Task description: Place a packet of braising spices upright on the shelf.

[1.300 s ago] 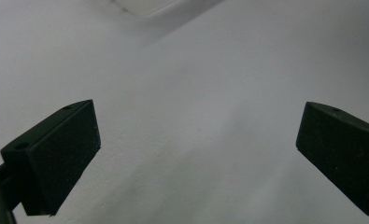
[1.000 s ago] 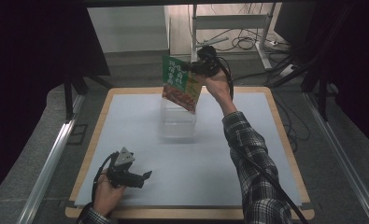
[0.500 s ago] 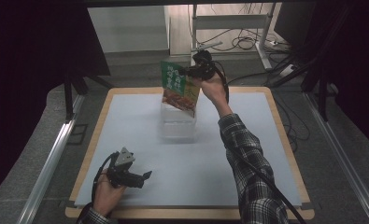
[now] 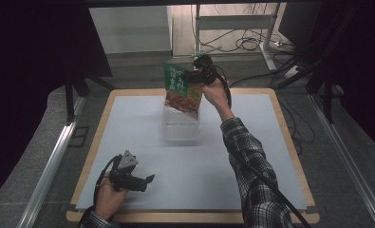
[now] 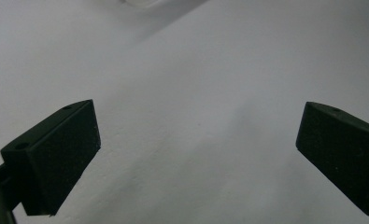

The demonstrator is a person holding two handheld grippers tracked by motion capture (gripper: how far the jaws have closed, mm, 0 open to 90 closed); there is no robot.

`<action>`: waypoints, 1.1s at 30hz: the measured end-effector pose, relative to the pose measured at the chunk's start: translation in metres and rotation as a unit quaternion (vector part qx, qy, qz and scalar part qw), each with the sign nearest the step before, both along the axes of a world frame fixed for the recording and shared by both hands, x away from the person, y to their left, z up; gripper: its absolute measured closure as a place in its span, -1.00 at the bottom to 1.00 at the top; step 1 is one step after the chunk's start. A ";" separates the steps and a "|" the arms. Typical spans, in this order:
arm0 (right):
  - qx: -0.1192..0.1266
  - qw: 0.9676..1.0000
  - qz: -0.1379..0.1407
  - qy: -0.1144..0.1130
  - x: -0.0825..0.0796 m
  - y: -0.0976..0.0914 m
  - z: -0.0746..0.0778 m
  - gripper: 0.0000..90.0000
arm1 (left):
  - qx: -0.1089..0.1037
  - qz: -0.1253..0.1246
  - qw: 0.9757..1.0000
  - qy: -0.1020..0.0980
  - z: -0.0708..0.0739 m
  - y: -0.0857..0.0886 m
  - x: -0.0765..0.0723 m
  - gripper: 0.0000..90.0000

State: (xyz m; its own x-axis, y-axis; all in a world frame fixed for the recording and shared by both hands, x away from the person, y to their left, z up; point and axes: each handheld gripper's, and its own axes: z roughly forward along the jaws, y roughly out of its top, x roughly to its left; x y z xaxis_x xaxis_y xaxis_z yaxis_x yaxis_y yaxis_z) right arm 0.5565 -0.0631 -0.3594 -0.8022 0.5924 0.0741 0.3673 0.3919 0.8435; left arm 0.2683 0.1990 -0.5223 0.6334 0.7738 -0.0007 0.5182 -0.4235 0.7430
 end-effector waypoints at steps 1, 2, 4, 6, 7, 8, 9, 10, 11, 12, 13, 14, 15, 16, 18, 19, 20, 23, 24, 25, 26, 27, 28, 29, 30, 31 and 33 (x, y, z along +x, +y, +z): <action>0.001 1.000 -0.002 -0.001 0.000 0.000 0.000 0.61 | 0.000 0.000 1.000 0.000 0.000 0.000 0.000 -1.00; 0.002 1.000 -0.002 0.000 0.001 -0.001 0.000 0.60 | 0.000 0.000 1.000 0.000 0.000 0.000 0.000 -1.00; 0.002 1.000 -0.001 -0.001 0.000 0.000 0.000 0.69 | 0.000 0.000 1.000 0.000 0.000 0.000 0.000 -1.00; 0.005 1.000 0.004 0.003 -0.001 0.000 0.001 0.84 | 0.000 0.000 1.000 0.000 0.000 0.000 0.000 -1.00; 0.005 1.000 0.009 0.002 -0.002 0.001 0.001 0.89 | 0.000 0.000 1.000 0.000 0.000 0.000 0.000 -1.00; 0.001 1.000 0.013 0.000 -0.004 0.004 0.001 0.97 | 0.001 0.000 1.000 0.000 0.000 0.000 0.000 -1.00; -0.001 1.000 0.015 0.000 -0.004 0.006 0.001 0.97 | 0.001 0.000 1.000 0.000 0.000 0.000 0.000 -1.00; -0.004 1.000 0.015 0.000 -0.004 0.008 0.001 0.97 | 0.001 -0.001 1.000 0.000 0.000 -0.001 0.000 -1.00; -0.004 1.000 0.015 0.000 -0.004 0.008 0.001 0.97 | 0.001 -0.001 1.000 0.000 0.000 -0.001 0.000 -1.00; -0.009 1.000 0.016 0.001 -0.005 0.011 0.001 0.97 | 0.001 0.000 1.000 0.000 0.000 -0.001 0.000 -1.00; -0.009 1.000 0.016 0.001 -0.005 0.011 0.001 0.97 | 0.001 0.000 1.000 0.000 0.000 -0.001 0.000 -1.00; -0.011 1.000 0.015 0.001 -0.004 0.012 0.001 0.97 | 0.001 0.000 1.000 0.000 0.000 -0.001 0.000 -1.00; -0.011 1.000 0.015 0.001 -0.004 0.012 0.001 0.97 | 0.001 0.000 1.000 0.000 0.000 -0.001 0.000 -1.00; -0.011 1.000 0.013 0.002 -0.004 0.012 0.001 0.90 | 0.001 0.000 1.000 0.000 0.000 0.000 0.000 -1.00; -0.011 1.000 0.011 -0.008 -0.005 0.011 0.002 0.79 | 0.001 0.000 1.000 0.000 0.000 0.000 0.000 -1.00; -0.011 1.000 0.011 -0.008 -0.005 0.011 0.002 0.79 | 0.001 0.000 1.000 0.000 0.000 0.000 0.000 -1.00; -0.001 1.000 0.012 -0.010 -0.006 0.008 0.004 0.68 | 0.001 0.000 1.000 0.001 0.000 0.000 0.000 -1.00; 0.005 1.000 0.012 -0.013 -0.007 0.006 0.007 0.59 | 0.001 0.001 1.000 0.001 0.000 0.000 0.000 -1.00; 0.001 1.000 0.012 -0.015 -0.007 0.005 0.008 0.55 | 0.001 0.001 1.000 0.001 0.000 0.000 0.000 -1.00; -0.002 1.000 0.011 -0.018 -0.008 0.005 0.009 0.50 | 0.001 0.001 1.000 0.001 0.000 0.000 0.000 -1.00; -0.006 1.000 0.013 -0.020 -0.010 0.004 0.011 0.41 | 0.001 0.001 1.000 0.001 0.000 0.000 0.000 -1.00; -0.006 1.000 0.013 -0.020 -0.010 0.004 0.011 0.41 | 0.001 0.001 1.000 0.001 0.000 0.000 0.000 -1.00; -0.010 1.000 0.013 -0.023 -0.012 0.003 0.012 0.33 | 0.000 0.001 1.000 0.001 0.000 0.000 0.000 -1.00; -0.010 1.000 0.013 -0.023 -0.012 0.003 0.012 0.33 | 0.000 0.001 1.000 0.001 0.000 0.000 0.000 -1.00; -0.011 1.000 0.014 -0.022 -0.014 0.002 0.012 0.23 | 0.001 0.001 1.000 0.001 -0.001 0.000 0.000 -1.00; -0.011 1.000 0.014 -0.022 -0.014 0.002 0.012 0.23 | 0.001 0.001 1.000 0.001 -0.001 0.000 0.000 -1.00; -0.017 0.999 0.014 -0.024 -0.015 0.001 0.013 0.15 | 0.001 0.001 1.000 0.002 -0.001 0.000 0.000 -1.00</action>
